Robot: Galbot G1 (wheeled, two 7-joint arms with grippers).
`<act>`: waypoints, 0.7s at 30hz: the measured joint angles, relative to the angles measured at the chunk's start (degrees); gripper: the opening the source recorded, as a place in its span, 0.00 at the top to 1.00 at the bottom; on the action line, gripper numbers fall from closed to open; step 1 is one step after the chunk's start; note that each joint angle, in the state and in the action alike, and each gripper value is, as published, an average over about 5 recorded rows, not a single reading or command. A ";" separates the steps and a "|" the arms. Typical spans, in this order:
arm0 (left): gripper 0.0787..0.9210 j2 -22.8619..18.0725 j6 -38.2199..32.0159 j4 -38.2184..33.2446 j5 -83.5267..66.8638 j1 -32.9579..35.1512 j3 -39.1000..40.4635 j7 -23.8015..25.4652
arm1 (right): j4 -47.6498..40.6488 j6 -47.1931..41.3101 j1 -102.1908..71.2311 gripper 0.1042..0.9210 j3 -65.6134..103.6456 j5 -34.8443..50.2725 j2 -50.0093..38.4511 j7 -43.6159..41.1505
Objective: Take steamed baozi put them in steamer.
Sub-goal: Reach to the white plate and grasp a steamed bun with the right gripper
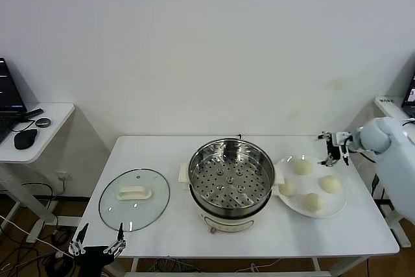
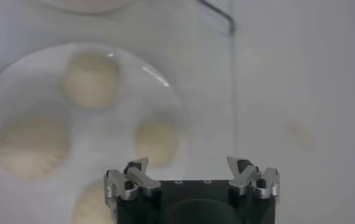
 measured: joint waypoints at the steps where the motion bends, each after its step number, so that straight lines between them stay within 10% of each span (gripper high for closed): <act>1: 0.12 -0.14 0.00 -0.12 0.01 0.05 0.02 -0.07 | -1.78 1.08 1.04 0.12 -0.75 -0.54 0.72 -0.16; 21: 0.12 -1.77 0.12 -1.81 0.03 0.51 0.31 -0.06 | -24.88 11.27 8.99 0.12 -1.93 -12.91 13.32 0.80</act>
